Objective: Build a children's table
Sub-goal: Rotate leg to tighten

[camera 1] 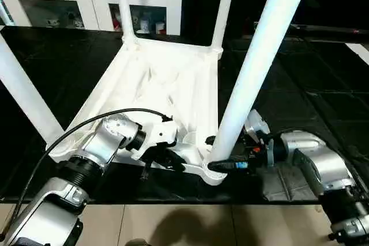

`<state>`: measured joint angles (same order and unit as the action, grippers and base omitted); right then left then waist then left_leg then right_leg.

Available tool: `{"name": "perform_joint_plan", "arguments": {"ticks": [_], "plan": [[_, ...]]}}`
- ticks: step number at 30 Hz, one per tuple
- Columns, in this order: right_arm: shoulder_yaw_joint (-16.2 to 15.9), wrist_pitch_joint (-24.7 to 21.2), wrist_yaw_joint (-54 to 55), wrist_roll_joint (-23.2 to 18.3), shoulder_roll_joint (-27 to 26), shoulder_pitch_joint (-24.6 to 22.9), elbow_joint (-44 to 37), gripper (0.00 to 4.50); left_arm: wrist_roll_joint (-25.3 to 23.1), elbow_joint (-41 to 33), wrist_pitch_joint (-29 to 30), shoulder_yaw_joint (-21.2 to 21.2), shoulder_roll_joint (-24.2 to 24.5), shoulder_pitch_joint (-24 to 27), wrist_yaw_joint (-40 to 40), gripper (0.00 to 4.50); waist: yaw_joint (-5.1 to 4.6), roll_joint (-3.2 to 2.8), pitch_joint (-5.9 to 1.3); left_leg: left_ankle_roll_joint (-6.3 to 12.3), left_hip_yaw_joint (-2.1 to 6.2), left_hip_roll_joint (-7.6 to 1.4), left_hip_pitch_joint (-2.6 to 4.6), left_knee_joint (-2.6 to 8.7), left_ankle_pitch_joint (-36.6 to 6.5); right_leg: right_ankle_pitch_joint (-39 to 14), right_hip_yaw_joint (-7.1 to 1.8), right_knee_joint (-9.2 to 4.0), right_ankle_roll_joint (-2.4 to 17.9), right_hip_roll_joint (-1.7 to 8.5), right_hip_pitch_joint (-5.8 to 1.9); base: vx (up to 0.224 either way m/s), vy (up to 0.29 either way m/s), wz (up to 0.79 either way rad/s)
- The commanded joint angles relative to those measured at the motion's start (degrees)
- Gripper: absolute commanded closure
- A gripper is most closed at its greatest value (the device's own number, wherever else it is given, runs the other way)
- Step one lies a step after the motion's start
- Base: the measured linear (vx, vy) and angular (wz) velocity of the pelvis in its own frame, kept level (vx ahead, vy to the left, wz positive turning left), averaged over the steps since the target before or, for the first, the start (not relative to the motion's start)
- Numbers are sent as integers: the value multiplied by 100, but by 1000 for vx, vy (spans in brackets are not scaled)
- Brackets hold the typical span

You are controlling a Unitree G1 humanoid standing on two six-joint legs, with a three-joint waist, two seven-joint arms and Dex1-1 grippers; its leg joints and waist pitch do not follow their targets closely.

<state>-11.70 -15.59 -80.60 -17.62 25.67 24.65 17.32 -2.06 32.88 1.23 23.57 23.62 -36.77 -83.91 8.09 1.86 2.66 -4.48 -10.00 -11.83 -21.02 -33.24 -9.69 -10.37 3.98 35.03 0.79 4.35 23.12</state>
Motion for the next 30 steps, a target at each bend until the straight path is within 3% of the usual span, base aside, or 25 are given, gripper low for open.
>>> {"name": "perform_joint_plan", "arguments": {"ticks": [1,2,5,6,15,16,18,19,22,23,26,27,30], "plan": [[-31,-3,-87,-20,76,45,36,149,-89,30,-70,230,-4,-41,-251,450,-35,32,-366,230,-7,-172,74,343,-979,-1060,-255,-375,1136,372,-287,0,0,0],[-31,-3,-87,-20,76,45,36,172,-89,30,-70,230,-4,-41,-251,450,-34,37,-362,224,-9,-165,69,344,-1004,-1075,-254,-377,1136,371,-290,0,0,0],[-50,3,-109,-10,63,26,59,186,-112,66,-101,234,6,-46,-224,450,-33,36,-363,201,-6,-164,67,345,-1032,-1160,-254,-386,1106,378,-294,0,0,0],[-53,-2,-117,-12,60,17,57,212,-120,72,-104,236,4,-45,-213,450,-32,34,-365,199,-6,-166,69,345,-1035,-1158,-253,-384,1106,378,-293,0,0,0],[-46,-202,-22,-144,-35,-134,-156,241,-130,70,-19,175,-48,-16,-23,450,-29,37,-365,201,-6,-164,70,345,-996,-1113,-256,-381,1096,371,-295,0,0,0],[-8,-306,204,-164,-146,-215,-272,242,-99,77,145,91,-103,-13,146,450,-29,-26,-367,176,-3,-166,76,346,-1016,-1092,-260,-373,1109,371,-286,0,0,0],[-2,-304,522,-54,-262,-266,-297,243,-36,78,297,-17,-173,-15,308,450,-36,11,-355,145,0,-159,79,357,-1136,-1234,-255,-404,1079,372,-284,0,0,0],[16,-366,823,27,-373,-279,-300,243,60,60,449,-127,-244,-12,424,450,-56,-16,-340,86,5,-159,85,377,-1253,-1450,-259,-419,1042,378,-268,0,0,0],[171,-548,1650,125,-760,-225,-240,244,236,38,807,-391,-448,-33,825,450,-118,-5,-308,-98,33,-138,101,404,-1625,-2221,-253,-497,834,392,-254,0,0,0],[212,-572,1908,150,-925,-180,-189,245,234,70,939,-464,-545,-73,1058,450,-179,8,-302,-155,52,-124,83,421,-1691,-2449,-238,-516,739,391,-265,0,0,0],[288,-618,2415,210,-1237,-82,-56,246,207,142,1147,-566,-725,-156,1462,450,-314,9,-303,-163,77,-112,66,426,-1790,-2668,-222,-556,631,393,-268,0,0,0],[357,-572,3173,422,-1635,122,250,246,148,316,1392,-725,-1009,-330,2115,450,-362,22,-299,-170,83,-97,44,423,-1775,-2722,-215,-553,599,386,-271,0,0,0],[420,-547,3734,572,-1896,285,479,246,112,444,1537,-857,-1214,-468,2607,450,-415,20,-318,-159,83,-66,71,388,-1705,-2960,-203,-607,501,402,-261,0,0,0]]}}
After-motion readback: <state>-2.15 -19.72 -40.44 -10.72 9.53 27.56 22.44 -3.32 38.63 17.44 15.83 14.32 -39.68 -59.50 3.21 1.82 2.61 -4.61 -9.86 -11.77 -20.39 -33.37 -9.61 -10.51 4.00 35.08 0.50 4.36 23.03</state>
